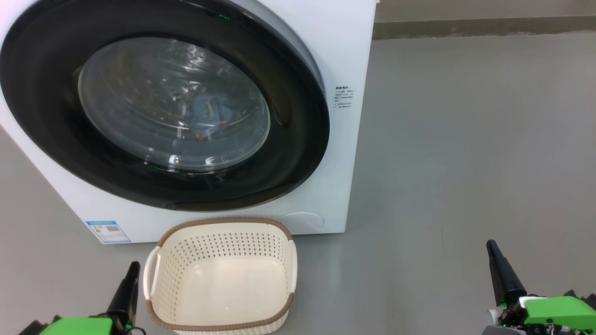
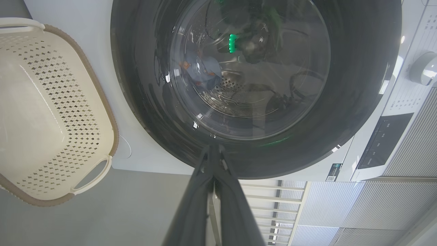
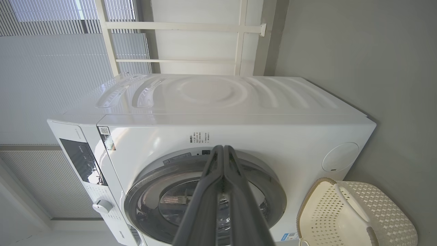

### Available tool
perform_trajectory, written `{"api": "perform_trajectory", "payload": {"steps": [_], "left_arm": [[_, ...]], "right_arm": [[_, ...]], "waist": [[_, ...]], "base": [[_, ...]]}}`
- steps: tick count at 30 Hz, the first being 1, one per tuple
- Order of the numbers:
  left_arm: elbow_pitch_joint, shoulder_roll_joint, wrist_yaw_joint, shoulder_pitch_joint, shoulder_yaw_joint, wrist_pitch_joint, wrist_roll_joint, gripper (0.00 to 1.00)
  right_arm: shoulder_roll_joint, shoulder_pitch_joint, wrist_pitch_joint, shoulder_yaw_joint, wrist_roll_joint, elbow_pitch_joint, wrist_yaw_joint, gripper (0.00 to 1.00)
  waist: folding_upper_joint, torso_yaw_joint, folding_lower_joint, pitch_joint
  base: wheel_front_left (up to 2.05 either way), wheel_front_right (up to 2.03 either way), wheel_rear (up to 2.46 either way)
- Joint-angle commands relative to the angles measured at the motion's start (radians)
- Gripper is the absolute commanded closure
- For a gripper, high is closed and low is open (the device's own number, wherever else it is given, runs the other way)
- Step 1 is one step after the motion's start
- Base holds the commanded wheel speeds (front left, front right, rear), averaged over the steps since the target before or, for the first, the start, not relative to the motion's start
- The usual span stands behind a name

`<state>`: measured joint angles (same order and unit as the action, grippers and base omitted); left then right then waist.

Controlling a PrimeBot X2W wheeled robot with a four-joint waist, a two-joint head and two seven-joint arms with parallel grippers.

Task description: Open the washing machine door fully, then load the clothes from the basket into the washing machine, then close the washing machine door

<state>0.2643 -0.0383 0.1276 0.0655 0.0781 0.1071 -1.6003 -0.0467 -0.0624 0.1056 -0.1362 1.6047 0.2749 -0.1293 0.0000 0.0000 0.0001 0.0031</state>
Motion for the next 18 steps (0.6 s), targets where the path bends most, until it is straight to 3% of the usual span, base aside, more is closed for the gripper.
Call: {"api": "perform_trajectory", "payload": {"steps": [1,18], "left_arm": [[-0.019,-0.013,0.003,0.042,0.036,0.006,-0.008,1.00],[-0.019,-0.013,0.003,0.042,0.036,0.006,-0.008,1.00]], "right_arm": [[-0.004,-0.046,0.008,0.022,0.004,-0.030,-0.001,1.00],[-0.004,-0.046,0.008,0.022,0.004,-0.030,-0.001,1.00]], "waist": [[0.0000,0.000,0.0000,0.000],[0.0000,0.000,0.0000,0.000]], "base": [[0.00,0.00,0.00],[0.00,0.00,0.00]]}}
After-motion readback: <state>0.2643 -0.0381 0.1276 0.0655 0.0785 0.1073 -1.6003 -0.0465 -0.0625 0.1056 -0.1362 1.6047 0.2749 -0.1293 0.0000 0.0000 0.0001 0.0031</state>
